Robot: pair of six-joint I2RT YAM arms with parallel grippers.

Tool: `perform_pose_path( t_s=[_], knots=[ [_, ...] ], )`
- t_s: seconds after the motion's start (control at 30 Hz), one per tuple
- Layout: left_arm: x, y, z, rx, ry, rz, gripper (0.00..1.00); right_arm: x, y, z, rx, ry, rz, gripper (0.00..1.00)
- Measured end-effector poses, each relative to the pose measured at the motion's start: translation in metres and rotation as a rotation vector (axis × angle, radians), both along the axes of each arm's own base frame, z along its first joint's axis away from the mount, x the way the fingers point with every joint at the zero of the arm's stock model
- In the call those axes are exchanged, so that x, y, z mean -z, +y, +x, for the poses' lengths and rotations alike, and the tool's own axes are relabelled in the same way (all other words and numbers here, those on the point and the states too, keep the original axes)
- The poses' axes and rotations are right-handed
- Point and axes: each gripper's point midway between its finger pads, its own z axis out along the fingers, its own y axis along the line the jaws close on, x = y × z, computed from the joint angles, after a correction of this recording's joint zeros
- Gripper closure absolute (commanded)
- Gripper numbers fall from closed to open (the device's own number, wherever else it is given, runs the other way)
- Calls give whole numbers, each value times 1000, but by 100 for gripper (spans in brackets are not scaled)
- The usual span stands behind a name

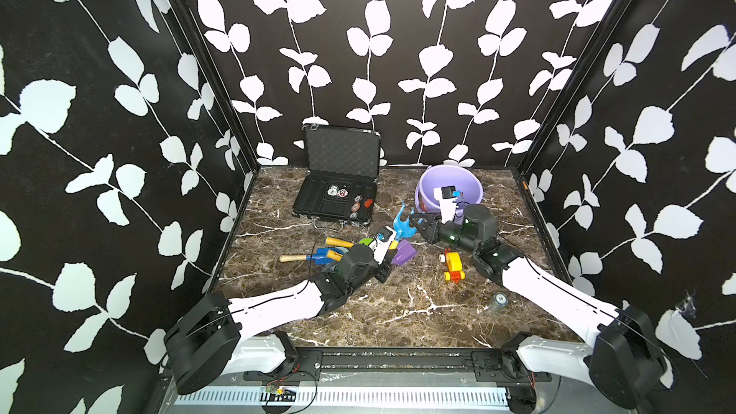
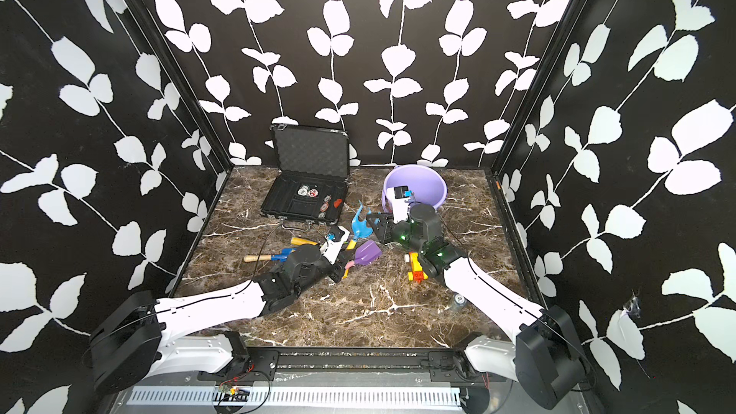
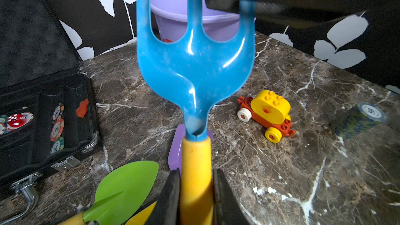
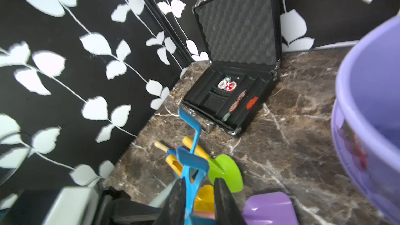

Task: Organize the gardening tools
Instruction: Pick up the gardening tool from the center of the board, then place the gardening tool in the container.

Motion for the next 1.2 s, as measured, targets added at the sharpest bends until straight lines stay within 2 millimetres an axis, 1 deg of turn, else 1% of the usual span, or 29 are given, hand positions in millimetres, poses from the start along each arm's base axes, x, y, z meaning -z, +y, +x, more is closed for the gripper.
perform_pose_path(
  t_s=[0.03,0.07,0.13,0.17,0.2,0.27,0.33,0.4,0.43,0.47,0.57,0.67,0.8,0.87,0.93,1.03,1.1,1.2],
  knots=[
    [-1,-1,0,3,2,-6,100,0,0,1,3,-1,0,100],
    [-2,-1,0,4,3,-13,99,0,-1,3,12,2,4,100],
    [-3,-1,0,2,3,-21,93,-2,-1,4,14,-9,-2,100],
    [-3,-1,1,1,4,-24,86,-3,0,4,15,-12,-3,100],
    [-4,-1,1,-1,4,-29,79,-3,0,5,16,-14,-4,100],
    [-5,-1,2,-5,4,-34,54,-5,0,6,14,-21,-11,100],
    [-6,-1,3,-9,5,-41,36,-7,0,7,14,-32,-24,100],
    [-8,-1,3,-14,4,-52,21,-10,1,10,12,-48,-39,100],
    [-10,0,4,-19,1,-58,5,-13,1,11,12,-55,-48,100],
    [-12,1,4,-26,0,-67,2,-15,2,13,14,-65,-57,100],
    [-22,8,3,-51,-15,-102,1,-28,0,20,32,-107,-89,100],
    [-31,21,2,-92,-32,-139,1,-44,-5,28,70,-165,-128,100],
    [-41,37,1,-147,-51,-178,1,-64,-17,42,157,-235,-198,100],
    [-43,44,0,-167,-59,-192,1,-77,-24,49,202,-276,-233,100],
    [-42,50,0,-188,-63,-196,1,-95,-36,60,275,-326,-271,100],
    [-38,55,0,-206,-61,-189,1,-115,-54,72,352,-363,-287,100],
    [-35,56,0,-214,-55,-183,1,-124,-75,83,418,-373,-290,100],
    [-35,58,1,-227,-54,-185,1,-130,-104,97,507,-380,-296,100]
  ],
)
